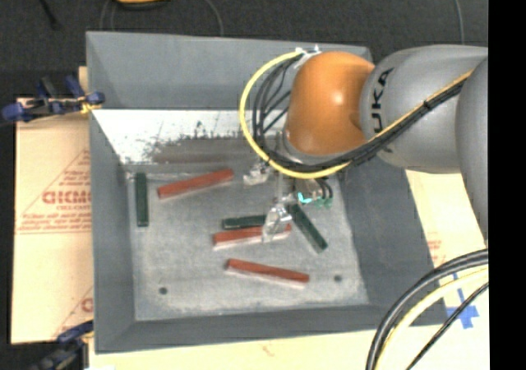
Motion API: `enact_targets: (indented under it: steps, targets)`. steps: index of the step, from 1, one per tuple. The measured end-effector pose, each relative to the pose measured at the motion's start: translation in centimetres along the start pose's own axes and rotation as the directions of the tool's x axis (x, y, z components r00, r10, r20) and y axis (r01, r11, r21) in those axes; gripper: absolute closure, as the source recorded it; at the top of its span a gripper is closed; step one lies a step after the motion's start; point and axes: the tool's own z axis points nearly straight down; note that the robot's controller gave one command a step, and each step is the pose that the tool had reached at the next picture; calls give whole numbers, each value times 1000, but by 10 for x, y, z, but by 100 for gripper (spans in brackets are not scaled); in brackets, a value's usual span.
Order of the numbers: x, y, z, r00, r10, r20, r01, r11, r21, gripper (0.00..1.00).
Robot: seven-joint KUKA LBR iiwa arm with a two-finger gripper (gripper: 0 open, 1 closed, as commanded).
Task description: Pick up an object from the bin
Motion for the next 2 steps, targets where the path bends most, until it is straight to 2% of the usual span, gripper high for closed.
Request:
enact_targets:
  steps: [1,2]
  targets:
    - [-6,-9,-69,1000,-2,2,2,1000,0,0]
    - [-11,-1,52,959,-285,0,285,959,3,100]
